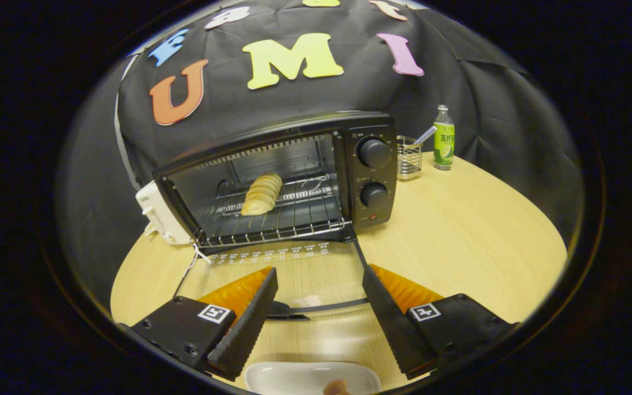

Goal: Open the toaster oven, put the food inside, and close the toaster oven door.

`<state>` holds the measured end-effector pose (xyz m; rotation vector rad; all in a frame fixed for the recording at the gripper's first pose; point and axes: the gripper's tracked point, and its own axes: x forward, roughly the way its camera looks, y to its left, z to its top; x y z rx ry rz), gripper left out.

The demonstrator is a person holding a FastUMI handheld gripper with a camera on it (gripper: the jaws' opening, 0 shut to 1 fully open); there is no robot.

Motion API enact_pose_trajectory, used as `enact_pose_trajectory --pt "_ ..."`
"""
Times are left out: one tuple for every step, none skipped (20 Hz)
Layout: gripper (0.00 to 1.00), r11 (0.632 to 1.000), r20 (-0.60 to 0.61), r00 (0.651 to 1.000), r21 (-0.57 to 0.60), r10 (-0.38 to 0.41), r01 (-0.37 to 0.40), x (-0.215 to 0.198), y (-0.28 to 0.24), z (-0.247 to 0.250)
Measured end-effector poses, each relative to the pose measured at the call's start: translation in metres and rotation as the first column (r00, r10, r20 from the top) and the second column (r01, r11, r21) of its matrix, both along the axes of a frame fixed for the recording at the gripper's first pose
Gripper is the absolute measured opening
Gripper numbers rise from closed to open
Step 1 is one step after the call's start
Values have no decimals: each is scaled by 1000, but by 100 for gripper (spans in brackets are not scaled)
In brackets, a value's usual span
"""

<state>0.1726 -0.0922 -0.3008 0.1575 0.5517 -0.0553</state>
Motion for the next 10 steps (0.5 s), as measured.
enact_pose_trajectory --pt "100 1000 -15 1000 -2 -3 3 -9 4 -5" --pt "100 1000 -23 1000 5 9 -9 -18 12 -9" --pt "100 1000 -16 1000 14 23 -22 -24 21 -10" --pt "100 999 -10 999 7 34 -34 -29 29 -12" --pt "100 999 -16 999 -8 50 -51 -33 37 -16" --pt "100 997 -26 997 -13 73 -74 -36 49 -23" --pt "100 996 -38 995 -13 90 -90 -39 59 -29" --pt "100 995 -51 993 -16 102 -103 -39 68 -36" --pt "100 994 -61 993 -6 104 -105 -38 74 -40" --pt "100 995 -64 993 16 103 -102 -35 81 -45"
